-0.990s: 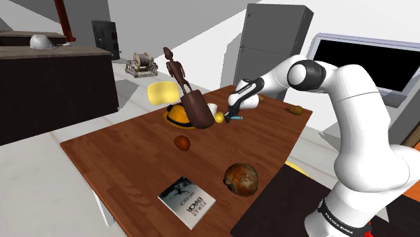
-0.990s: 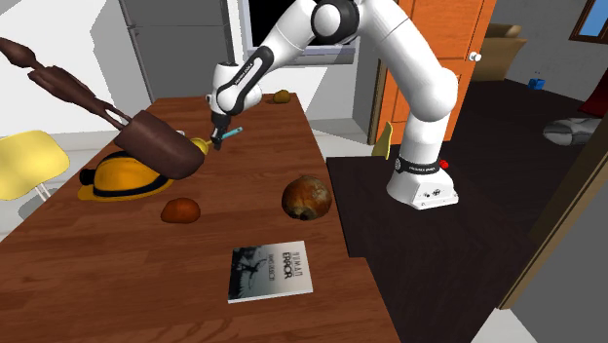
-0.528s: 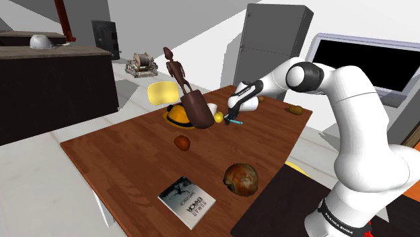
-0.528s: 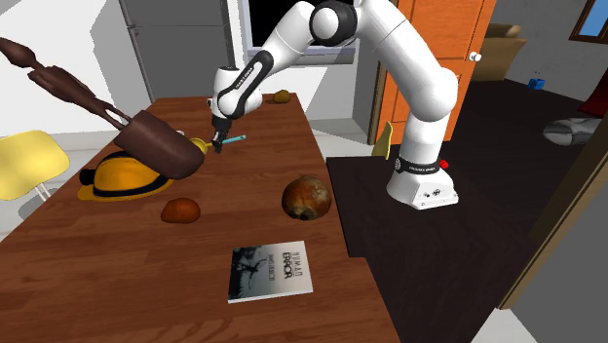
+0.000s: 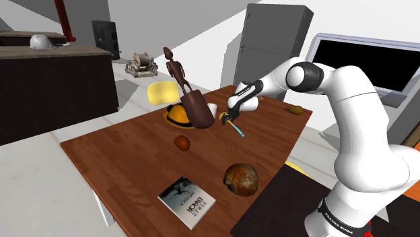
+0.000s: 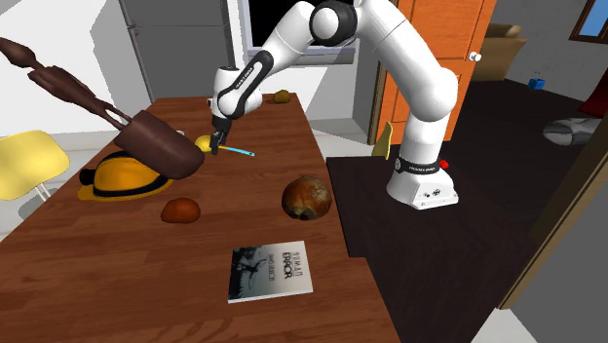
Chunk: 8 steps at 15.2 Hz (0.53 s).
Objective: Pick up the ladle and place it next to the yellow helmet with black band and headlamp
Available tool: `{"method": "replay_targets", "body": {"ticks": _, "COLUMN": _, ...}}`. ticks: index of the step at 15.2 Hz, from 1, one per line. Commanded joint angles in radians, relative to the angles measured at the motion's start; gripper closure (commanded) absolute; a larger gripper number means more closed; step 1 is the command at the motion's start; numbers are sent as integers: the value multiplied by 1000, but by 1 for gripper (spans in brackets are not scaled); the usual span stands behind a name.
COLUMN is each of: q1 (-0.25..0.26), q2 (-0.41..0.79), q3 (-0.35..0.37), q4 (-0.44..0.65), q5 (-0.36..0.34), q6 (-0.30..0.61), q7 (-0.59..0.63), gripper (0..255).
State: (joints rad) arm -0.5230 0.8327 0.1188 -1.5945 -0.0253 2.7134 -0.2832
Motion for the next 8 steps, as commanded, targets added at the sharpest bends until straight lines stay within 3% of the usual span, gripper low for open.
{"method": "replay_targets", "body": {"ticks": 1, "q1": -5, "q2": -35, "q3": 3, "q4": -28, "q5": 2, "q6": -8, "q7": -1, "gripper": 0}}
{"method": "replay_targets", "body": {"ticks": 4, "q1": -18, "q2": -131, "q3": 12, "q4": -96, "q5": 9, "q6": -36, "q7": -5, "gripper": 0}}
{"method": "replay_targets", "body": {"ticks": 8, "q1": -18, "q2": -131, "q3": 12, "q4": -96, "q5": 9, "q6": -36, "q7": -5, "gripper": 0}}
